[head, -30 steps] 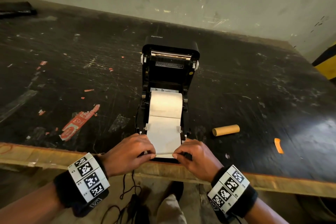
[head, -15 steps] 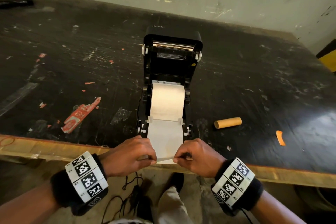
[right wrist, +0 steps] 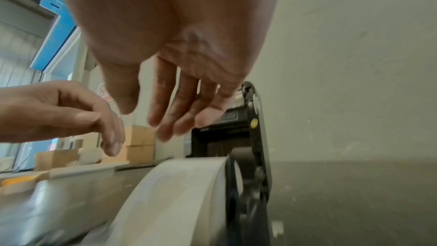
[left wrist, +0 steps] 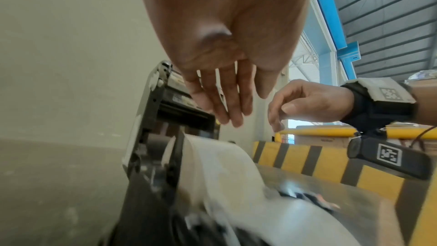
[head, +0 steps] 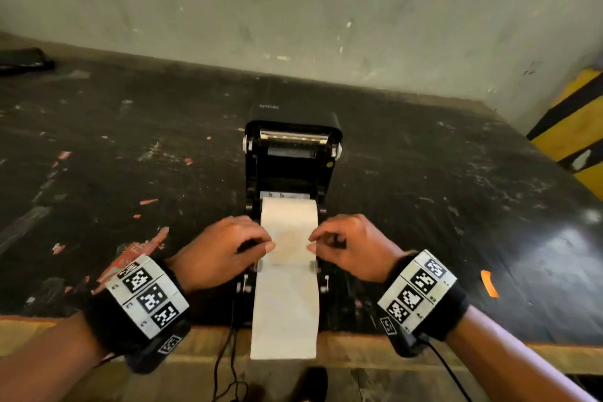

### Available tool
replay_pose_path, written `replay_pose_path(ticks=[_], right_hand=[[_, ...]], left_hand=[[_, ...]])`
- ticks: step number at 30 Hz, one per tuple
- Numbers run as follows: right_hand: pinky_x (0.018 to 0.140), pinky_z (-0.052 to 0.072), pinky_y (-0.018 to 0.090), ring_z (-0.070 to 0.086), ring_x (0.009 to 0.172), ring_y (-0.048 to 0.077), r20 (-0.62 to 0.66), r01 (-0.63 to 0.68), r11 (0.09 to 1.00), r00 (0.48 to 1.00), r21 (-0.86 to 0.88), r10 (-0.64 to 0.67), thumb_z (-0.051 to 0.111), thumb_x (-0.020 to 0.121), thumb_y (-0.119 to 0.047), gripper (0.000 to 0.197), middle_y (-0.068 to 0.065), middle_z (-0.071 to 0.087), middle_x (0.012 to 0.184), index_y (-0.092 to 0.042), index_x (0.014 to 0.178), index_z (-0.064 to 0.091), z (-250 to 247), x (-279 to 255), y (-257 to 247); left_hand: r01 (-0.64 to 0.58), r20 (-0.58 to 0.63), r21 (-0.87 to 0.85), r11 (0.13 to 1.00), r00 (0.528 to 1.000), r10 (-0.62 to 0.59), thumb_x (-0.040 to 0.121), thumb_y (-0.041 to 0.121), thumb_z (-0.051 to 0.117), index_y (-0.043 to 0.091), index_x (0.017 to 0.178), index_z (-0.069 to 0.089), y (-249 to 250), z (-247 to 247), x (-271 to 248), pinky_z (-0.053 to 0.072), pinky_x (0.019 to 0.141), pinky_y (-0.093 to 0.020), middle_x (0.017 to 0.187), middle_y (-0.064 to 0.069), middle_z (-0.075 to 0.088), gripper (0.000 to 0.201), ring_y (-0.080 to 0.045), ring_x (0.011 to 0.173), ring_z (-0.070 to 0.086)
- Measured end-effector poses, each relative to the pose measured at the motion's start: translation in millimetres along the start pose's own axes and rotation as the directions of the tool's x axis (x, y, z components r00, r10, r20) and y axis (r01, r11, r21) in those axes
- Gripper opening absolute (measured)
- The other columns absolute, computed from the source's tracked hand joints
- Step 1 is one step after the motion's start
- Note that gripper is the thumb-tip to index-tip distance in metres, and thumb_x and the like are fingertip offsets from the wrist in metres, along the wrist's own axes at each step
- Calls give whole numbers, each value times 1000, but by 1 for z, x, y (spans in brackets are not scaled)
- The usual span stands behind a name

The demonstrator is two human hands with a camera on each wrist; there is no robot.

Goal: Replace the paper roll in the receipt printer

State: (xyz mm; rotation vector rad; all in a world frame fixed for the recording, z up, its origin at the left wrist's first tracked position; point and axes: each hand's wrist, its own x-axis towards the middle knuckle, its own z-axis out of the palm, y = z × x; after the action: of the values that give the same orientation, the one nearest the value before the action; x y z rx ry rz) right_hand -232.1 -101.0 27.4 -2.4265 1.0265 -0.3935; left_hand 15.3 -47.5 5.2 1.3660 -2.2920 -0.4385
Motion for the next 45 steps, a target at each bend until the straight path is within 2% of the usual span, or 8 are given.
replay_pose_path(ticks=[7,13,16,20,25,32,38,45], right_hand=[[106,35,34,46,123,20,-407,-50,975,912,-217,-44,62,87,-31,46,3,56,131,-20,131,51,-79,76,-7],[114,21,42,28,140,23,-217,-211,907,966,-366,137,51,91,-44,56,6,39,148,-19,140,39,-93,106,-1],[113,24,40,32,137,22,-217,-210,903,967,-376,134,46,93,-45,52,7,41,147,-18,137,43,-82,105,3],[96,47,36,60,99,14,-464,-70,963,884,-259,-61,51,93,-34,26,2,71,102,-20,106,68,-78,84,2],[83,41,17,52,93,5,-543,-61,993,840,-103,-5,66,84,-33,35,-5,56,103,-22,116,60,-57,49,3],[101,44,29,45,119,6,-355,-131,968,913,215,203,68,74,-50,59,-10,43,131,-41,126,43,-14,2,21],[115,28,42,8,143,10,-97,-176,959,975,224,201,63,60,-70,80,-19,-7,155,-67,127,19,14,-29,33],[118,20,46,-5,145,12,-1,-189,975,982,114,191,67,67,-62,92,-18,-22,154,-62,135,5,40,-45,42]], left_hand=[[99,-389,230,968,921,-2,84,54,32,15,128,51,-22,-77,75,35,107,-39,136,-7,52,61,-22,128,41],[285,-174,266,921,954,-245,67,79,7,18,143,25,-37,-96,108,21,116,-48,156,-7,19,100,-20,144,10],[327,-77,191,926,945,-318,81,74,21,18,145,21,-38,-90,104,18,116,-39,156,-8,20,85,-20,143,16],[235,-320,33,972,923,-212,70,84,12,16,127,52,-25,-80,82,32,107,-31,135,-7,53,97,-19,127,45],[180,-537,-155,971,810,-236,81,49,61,24,106,57,-8,-63,52,44,90,-27,105,7,56,35,-9,100,54],[341,-189,-414,844,875,-446,63,59,71,57,121,40,-5,-36,5,31,111,-40,135,13,39,66,-9,130,34],[324,-58,-345,881,929,-364,64,63,68,56,131,31,0,-9,-26,2,106,-7,129,43,11,76,11,135,10],[341,-1,-424,839,926,-377,57,65,70,60,129,30,-10,23,-49,15,117,-41,141,36,10,83,10,138,-2]])
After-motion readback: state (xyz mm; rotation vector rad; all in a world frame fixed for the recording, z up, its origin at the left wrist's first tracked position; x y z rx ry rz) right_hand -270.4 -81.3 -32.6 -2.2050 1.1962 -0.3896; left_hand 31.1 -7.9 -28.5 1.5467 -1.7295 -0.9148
